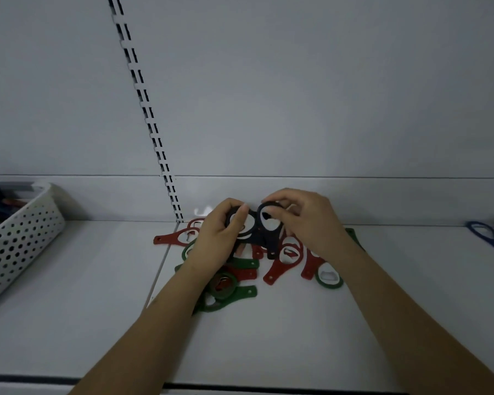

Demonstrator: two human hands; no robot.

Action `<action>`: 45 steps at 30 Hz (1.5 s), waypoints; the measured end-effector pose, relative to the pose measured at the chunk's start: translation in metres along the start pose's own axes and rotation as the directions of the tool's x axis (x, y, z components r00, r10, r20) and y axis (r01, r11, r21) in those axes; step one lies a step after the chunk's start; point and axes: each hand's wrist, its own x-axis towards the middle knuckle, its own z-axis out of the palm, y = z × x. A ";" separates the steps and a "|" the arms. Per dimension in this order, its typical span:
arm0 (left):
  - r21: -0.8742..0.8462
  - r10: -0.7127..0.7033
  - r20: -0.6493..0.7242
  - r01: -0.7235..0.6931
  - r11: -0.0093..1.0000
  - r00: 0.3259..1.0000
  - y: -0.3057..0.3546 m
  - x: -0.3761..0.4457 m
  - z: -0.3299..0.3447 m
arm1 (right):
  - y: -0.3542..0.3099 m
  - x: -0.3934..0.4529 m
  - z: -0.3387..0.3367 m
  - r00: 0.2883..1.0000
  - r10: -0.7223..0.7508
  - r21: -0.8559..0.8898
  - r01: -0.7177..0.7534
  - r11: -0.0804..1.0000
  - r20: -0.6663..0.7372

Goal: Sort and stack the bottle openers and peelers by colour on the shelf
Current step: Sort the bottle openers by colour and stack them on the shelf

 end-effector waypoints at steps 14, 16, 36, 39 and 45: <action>-0.203 -0.175 -0.195 0.135 0.970 0.965 -0.007 0.005 -0.002 | -0.004 -0.005 0.036 0.965 0.124 -0.084 -0.108 0.991 0.231; -0.233 -0.229 -0.196 0.182 0.955 0.953 -0.008 0.006 -0.001 | -0.005 -0.006 0.037 0.959 0.138 -0.056 -0.128 0.990 0.249; -0.302 -0.520 0.021 0.502 0.811 0.854 -0.005 0.005 -0.002 | -0.028 0.010 0.015 0.993 0.089 0.155 -0.100 0.983 0.079; -0.406 -0.455 0.221 0.506 0.761 0.862 0.000 0.003 -0.002 | -0.024 0.014 0.022 0.999 0.038 -0.002 -0.038 0.999 0.002; -0.520 -0.285 0.415 0.482 0.705 0.864 -0.002 0.003 -0.003 | -0.016 0.014 0.032 0.996 -0.035 -0.111 0.025 0.993 -0.087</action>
